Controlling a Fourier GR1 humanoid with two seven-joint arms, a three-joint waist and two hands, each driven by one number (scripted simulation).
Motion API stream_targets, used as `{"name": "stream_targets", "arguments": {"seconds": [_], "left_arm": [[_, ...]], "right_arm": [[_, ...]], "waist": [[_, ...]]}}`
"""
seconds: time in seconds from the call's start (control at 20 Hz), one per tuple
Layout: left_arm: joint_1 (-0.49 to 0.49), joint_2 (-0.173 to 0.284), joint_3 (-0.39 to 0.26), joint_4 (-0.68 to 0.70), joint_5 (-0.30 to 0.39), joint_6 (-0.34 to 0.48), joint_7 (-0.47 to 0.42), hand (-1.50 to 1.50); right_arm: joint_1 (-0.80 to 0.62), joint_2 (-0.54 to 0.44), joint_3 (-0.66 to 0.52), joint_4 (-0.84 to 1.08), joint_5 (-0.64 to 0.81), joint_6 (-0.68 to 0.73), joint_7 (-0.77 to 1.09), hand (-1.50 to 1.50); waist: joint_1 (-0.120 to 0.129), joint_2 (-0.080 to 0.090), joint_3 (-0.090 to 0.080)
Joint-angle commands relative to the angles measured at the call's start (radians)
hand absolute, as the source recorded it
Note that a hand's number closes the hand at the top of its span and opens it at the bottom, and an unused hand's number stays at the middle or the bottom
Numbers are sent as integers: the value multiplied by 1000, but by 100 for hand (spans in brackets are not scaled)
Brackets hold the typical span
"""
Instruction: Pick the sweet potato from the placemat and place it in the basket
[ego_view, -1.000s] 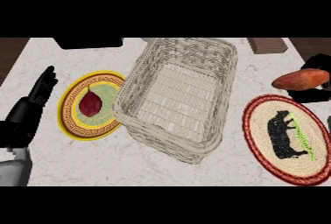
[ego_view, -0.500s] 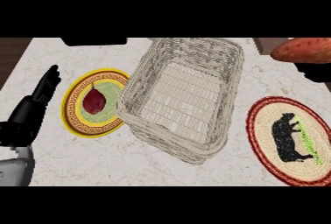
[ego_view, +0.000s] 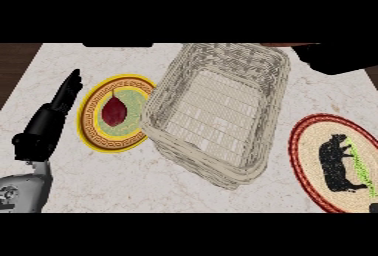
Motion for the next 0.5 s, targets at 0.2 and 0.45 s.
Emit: {"name": "stream_targets", "arguments": {"seconds": [0.2, 0.45], "left_arm": [[-47, 7, 12, 17, -7, -11, 19, 0], [-16, 5, 31, -19, 24, -26, 41, 0]], "right_arm": [[-195, 140, 100, 195, 67, -39, 169, 150], [-179, 161, 98, 258, 5, 41, 194, 150]], "waist": [[9, 5, 1], [7, 3, 2]]}}
